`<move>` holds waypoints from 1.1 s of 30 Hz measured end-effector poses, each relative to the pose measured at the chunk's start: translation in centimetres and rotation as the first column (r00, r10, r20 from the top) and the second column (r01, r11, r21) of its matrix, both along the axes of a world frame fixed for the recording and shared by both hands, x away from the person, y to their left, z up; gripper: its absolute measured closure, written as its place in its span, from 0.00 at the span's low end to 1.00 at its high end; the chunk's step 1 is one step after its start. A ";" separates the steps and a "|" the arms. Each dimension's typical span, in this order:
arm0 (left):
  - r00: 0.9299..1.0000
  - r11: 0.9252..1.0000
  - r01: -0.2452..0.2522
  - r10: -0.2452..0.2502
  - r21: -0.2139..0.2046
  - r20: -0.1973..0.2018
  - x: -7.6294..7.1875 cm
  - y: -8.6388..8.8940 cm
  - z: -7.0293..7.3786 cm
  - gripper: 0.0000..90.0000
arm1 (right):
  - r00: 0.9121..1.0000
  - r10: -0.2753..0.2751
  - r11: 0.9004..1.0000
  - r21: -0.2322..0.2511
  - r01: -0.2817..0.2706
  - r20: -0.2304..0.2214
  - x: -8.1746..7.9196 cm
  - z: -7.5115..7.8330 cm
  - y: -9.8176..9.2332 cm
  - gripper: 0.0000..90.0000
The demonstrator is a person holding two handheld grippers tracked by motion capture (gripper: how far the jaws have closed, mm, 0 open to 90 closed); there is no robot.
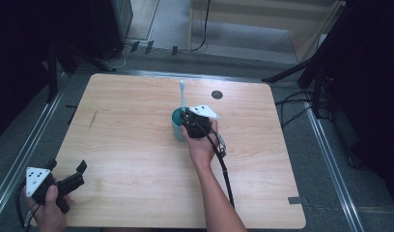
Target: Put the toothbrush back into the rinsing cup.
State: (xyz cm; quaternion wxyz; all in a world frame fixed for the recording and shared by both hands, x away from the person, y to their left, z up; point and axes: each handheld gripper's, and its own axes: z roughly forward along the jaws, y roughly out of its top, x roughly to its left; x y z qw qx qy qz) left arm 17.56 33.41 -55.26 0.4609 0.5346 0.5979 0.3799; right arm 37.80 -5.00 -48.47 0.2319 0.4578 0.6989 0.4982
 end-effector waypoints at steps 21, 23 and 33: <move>1.000 1.000 0.000 0.000 0.002 -0.001 0.0 0.0 0.0 0.02 | 1.000 -0.011 1.000 0.026 0.010 0.029 -0.7 0.6 -1.2 0.88; 1.000 1.000 0.000 0.000 0.003 0.000 0.0 0.0 0.0 0.02 | 0.999 -0.014 1.000 0.027 0.013 0.039 -0.8 0.8 -1.5 0.86; 1.000 1.000 -0.001 0.001 0.007 -0.002 0.0 -0.1 0.0 0.02 | 0.991 -0.081 0.996 0.038 0.077 0.109 -1.7 1.5 -4.7 0.25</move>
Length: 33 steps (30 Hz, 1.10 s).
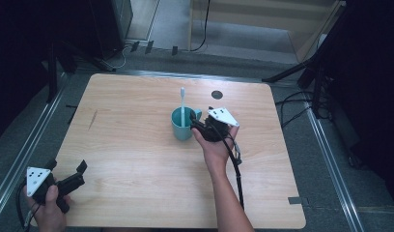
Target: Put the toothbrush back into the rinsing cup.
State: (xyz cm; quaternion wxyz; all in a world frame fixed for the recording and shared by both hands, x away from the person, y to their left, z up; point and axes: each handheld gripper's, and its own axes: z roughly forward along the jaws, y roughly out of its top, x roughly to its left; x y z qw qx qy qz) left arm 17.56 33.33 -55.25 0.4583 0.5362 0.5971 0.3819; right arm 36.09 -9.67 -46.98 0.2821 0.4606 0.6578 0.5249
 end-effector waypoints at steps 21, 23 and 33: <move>1.000 1.000 -0.001 0.001 0.017 -0.001 0.0 -0.1 0.0 0.02 | 0.994 -0.109 0.994 -0.021 0.109 0.002 -3.8 -1.7 -8.7 0.00; 1.000 1.000 -0.002 0.002 0.018 0.000 0.0 -0.2 0.0 0.02 | 0.993 -0.114 0.993 -0.025 0.114 0.001 -4.2 -2.0 -9.3 0.00; 1.000 0.999 -0.005 0.005 0.033 -0.001 0.0 -0.3 0.0 0.02 | 0.987 -0.159 0.987 -0.028 0.158 -0.024 -6.2 -3.9 -13.1 0.00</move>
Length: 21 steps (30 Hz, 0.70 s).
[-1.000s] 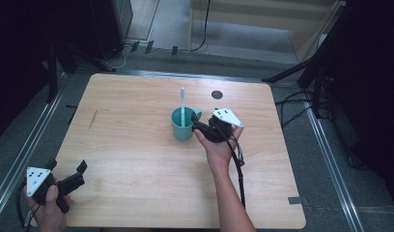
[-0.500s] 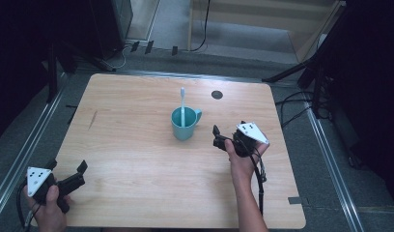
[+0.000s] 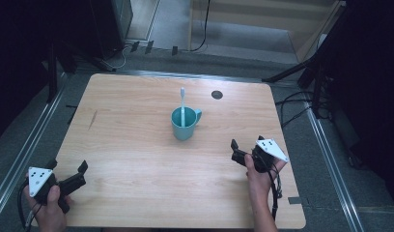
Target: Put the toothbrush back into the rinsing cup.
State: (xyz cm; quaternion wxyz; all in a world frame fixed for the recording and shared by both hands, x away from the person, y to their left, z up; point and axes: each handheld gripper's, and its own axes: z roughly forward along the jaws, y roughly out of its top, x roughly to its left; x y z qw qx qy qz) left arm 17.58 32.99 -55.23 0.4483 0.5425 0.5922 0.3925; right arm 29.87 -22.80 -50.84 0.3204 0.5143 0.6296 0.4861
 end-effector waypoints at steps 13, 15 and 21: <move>1.000 1.000 0.001 -0.001 0.010 -0.001 0.0 -0.1 0.0 0.02 | 0.999 -0.049 0.999 0.001 0.049 -0.023 -2.3 -1.4 -3.9 0.00; 1.000 1.000 0.002 -0.002 0.008 -0.003 0.0 -0.1 0.0 0.02 | 0.998 -0.061 0.998 0.001 0.061 -0.029 -2.9 -1.7 -4.8 0.00; 1.000 1.000 0.001 -0.001 0.013 -0.004 0.0 -0.1 0.0 0.02 | 0.997 -0.076 0.997 0.002 0.076 -0.029 -3.9 -2.3 -6.1 0.00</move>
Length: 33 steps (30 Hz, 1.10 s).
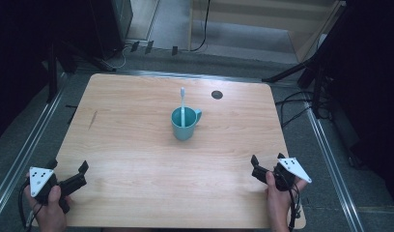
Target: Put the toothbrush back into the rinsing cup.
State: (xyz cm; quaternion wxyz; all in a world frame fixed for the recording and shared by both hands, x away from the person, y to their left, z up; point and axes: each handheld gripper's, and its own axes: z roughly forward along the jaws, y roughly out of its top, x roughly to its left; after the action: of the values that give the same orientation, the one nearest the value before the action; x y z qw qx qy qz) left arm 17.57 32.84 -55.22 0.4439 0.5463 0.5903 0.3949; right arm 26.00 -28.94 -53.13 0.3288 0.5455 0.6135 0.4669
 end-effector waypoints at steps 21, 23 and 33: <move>1.000 1.000 -0.003 0.003 0.003 0.002 -0.1 0.0 0.0 0.02 | 0.997 -0.081 0.996 0.022 0.081 0.003 -3.8 -0.9 -5.3 0.00; 1.000 1.000 -0.003 0.003 0.002 0.001 -0.1 0.0 0.0 0.02 | 0.995 -0.096 0.995 0.013 0.096 0.002 -4.2 -0.8 -6.0 0.00; 1.000 1.000 -0.005 0.005 0.007 0.002 -0.1 -0.1 0.0 0.02 | 0.989 -0.150 0.988 0.046 0.150 0.014 -5.5 -0.7 -8.8 0.00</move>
State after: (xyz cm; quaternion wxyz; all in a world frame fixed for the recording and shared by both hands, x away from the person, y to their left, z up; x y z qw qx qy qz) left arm 17.51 32.79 -55.22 0.4416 0.5460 0.5900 0.3984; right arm 20.54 -37.78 -53.87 0.3561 0.5932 0.5573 0.4591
